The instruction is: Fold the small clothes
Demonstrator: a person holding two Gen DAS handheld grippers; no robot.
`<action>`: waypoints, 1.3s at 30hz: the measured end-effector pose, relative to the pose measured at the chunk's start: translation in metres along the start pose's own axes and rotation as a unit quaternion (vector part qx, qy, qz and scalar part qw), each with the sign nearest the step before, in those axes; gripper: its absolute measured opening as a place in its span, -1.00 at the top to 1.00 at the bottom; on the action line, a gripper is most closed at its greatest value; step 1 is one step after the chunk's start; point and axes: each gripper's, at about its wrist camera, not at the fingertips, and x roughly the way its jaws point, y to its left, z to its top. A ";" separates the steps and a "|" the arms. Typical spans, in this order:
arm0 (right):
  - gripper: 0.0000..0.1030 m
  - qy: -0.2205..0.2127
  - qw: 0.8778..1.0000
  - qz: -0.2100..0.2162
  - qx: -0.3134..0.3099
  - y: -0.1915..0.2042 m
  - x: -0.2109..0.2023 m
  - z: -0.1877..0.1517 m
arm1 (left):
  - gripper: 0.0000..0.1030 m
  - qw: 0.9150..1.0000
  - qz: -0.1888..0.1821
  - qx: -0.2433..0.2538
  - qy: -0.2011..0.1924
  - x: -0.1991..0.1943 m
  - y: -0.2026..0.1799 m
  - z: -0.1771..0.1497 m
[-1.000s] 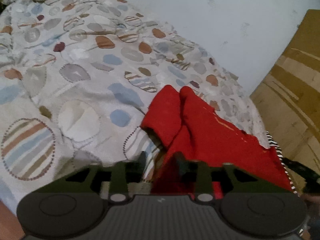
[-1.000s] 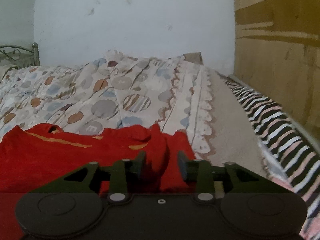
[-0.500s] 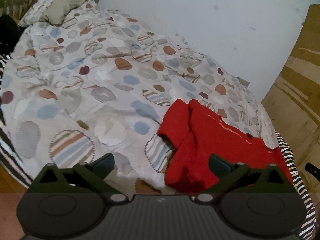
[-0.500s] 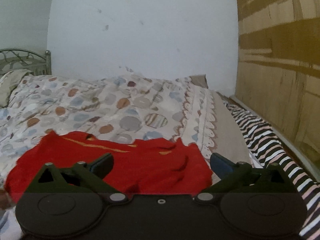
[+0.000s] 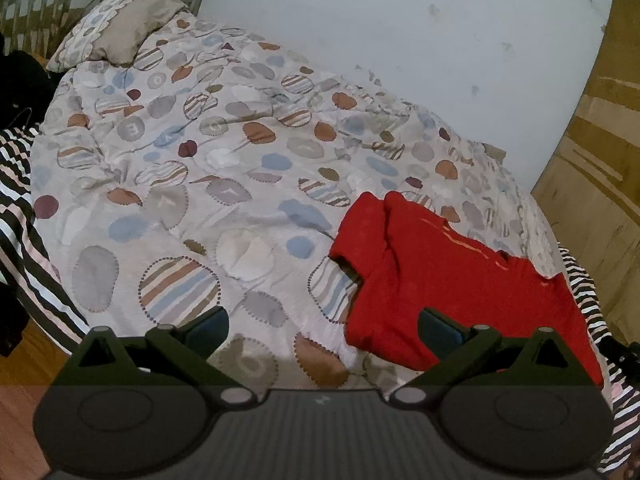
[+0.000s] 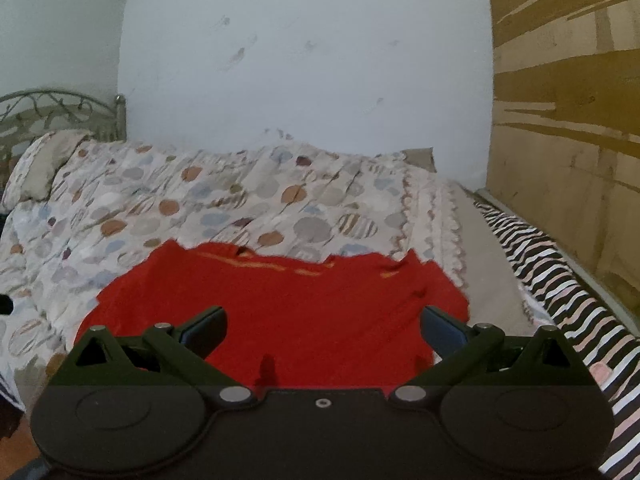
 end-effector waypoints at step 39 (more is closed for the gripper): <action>-0.99 0.023 0.997 0.068 -0.025 0.011 0.103 0.007 | 0.13 0.979 -0.146 0.135 0.054 0.140 -0.028 0.027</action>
